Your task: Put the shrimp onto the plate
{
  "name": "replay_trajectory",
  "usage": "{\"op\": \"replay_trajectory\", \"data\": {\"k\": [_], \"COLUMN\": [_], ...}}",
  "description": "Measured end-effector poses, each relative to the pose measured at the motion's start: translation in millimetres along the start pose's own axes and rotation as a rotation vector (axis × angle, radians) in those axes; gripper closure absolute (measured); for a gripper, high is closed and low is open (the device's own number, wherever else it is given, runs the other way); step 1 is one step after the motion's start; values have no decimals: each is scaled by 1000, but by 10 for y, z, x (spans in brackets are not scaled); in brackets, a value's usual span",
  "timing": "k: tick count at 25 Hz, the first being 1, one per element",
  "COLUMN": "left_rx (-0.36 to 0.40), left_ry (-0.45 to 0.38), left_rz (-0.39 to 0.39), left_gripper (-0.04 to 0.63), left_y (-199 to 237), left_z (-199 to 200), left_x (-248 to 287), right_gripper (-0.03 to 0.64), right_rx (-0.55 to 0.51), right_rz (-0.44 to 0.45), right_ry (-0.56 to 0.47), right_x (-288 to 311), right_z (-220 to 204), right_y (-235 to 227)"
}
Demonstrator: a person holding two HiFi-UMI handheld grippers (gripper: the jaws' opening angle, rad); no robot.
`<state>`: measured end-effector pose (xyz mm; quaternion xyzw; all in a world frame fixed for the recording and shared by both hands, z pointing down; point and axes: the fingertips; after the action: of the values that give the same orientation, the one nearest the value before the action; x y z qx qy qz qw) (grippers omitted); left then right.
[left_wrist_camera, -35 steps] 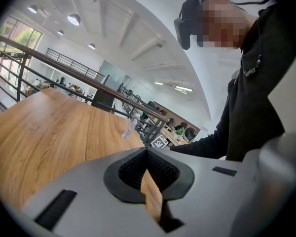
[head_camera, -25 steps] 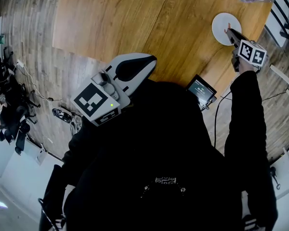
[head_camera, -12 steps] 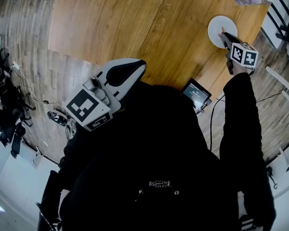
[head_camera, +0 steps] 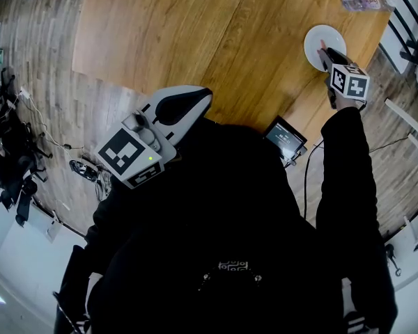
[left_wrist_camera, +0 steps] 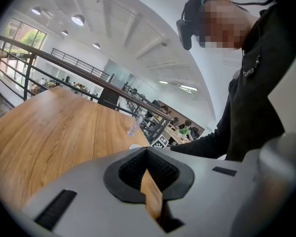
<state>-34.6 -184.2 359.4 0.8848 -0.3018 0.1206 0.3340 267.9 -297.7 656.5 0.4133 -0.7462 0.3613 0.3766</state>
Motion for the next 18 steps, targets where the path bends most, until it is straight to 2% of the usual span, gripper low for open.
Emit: {"op": "replay_trajectory", "data": {"k": [5,12,18], "left_rx": [10,41,91], "left_ry": [10,16,10], "left_rz": [-23,-68,-129], "left_gripper": [591,591,591], "left_y": [-50,-112,-142], "left_z": [-13,27,150], "left_x": [46,-8,-94], "right_gripper": [460,456,464], "right_rx": [73,113,107], "right_rz": [6,-17,-48], "right_ry": [-75,-141,-164], "right_x": [-84,-370,-633], "right_z": [45,90,73], "right_y": [-23,4,267]}}
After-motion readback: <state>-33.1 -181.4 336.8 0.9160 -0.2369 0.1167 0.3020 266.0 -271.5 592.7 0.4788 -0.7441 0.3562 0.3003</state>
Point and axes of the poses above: the fingertips, and each gripper's own axes: x forward along the fingers, y to its left, z out of its top, and after that the axes turned 1 degree about x, right-handed
